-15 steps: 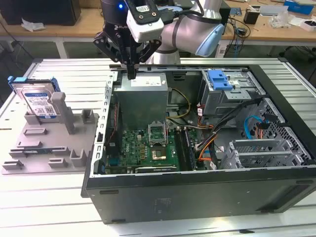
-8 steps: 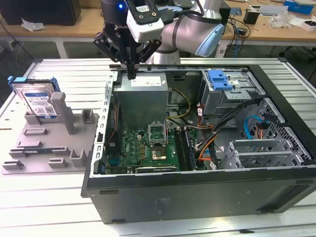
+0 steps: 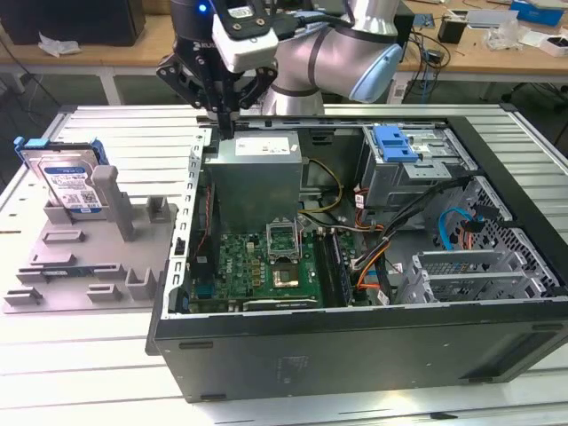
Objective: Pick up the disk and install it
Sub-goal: 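Reach for the disk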
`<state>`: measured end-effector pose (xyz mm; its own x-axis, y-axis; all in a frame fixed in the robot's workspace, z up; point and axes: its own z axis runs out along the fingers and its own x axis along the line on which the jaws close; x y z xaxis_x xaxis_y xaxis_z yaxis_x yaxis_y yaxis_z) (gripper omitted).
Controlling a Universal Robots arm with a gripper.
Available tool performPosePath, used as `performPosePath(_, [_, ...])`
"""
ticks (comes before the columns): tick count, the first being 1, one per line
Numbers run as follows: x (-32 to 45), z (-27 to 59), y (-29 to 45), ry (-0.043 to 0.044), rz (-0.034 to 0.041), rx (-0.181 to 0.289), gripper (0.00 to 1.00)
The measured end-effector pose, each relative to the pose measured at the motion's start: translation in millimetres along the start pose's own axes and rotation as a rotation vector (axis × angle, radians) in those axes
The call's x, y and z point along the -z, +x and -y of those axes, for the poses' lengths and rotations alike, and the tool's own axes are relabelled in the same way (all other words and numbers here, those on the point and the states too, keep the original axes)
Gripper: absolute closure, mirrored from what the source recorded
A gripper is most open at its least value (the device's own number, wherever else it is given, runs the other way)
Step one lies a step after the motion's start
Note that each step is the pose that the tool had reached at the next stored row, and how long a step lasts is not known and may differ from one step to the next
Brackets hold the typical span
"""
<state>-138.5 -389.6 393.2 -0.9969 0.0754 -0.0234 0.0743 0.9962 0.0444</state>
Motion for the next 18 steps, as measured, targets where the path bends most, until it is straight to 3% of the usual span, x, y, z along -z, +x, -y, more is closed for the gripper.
performPosePath(13, [-0.6, -15.8, 54.6, -0.0010, -0.0002, 0.000, 0.89])
performPosePath(18, [-1.2, -21.2, 70.7, -0.0041, -0.0005, 0.000, 0.89])
